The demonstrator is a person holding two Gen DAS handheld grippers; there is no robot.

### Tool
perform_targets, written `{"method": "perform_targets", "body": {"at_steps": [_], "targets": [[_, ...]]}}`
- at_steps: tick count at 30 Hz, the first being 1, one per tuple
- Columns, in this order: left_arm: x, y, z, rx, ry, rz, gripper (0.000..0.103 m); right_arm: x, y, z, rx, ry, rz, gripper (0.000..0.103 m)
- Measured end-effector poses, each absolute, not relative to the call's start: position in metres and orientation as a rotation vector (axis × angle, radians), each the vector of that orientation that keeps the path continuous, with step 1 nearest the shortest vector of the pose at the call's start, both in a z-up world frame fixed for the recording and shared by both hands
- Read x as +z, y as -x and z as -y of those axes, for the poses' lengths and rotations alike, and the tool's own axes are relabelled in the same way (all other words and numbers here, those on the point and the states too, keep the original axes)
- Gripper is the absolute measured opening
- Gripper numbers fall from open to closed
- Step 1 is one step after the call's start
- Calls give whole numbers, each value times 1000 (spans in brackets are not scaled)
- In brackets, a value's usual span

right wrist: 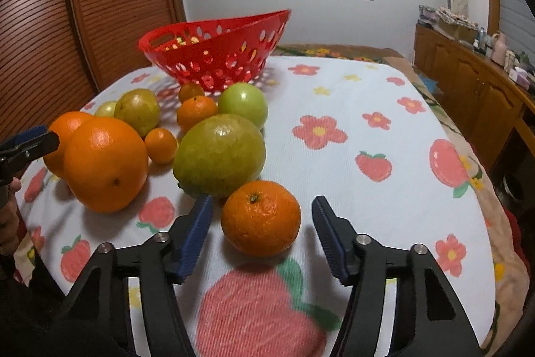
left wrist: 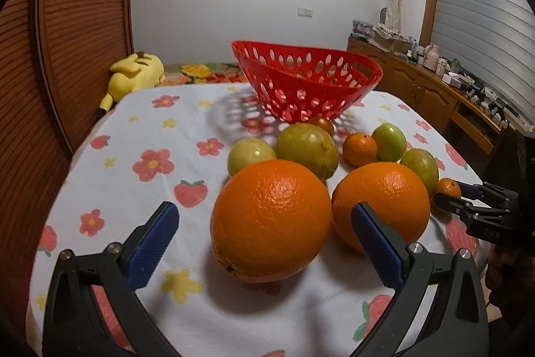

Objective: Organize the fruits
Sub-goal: 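Grasp the small mandarin with the right gripper while the left gripper grasps a mandarin, then grasp the large orange with the left gripper and lift it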

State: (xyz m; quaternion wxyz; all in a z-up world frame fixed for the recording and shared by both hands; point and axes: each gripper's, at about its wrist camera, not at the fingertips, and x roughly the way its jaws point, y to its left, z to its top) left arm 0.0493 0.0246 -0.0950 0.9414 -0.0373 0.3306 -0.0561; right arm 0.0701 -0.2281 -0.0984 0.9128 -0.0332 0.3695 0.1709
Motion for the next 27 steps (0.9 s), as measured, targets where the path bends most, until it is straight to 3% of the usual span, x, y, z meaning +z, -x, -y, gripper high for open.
{"method": "perform_targets", "body": {"at_steps": [4, 27], "targets": [[-98, -52, -24, -127, 68, -697, 103, -101, -72, 229, 371, 62, -768, 49], [-114, -70, -33, -194, 127, -782, 93, -85, -62, 231, 378, 55, -710, 47]]}}
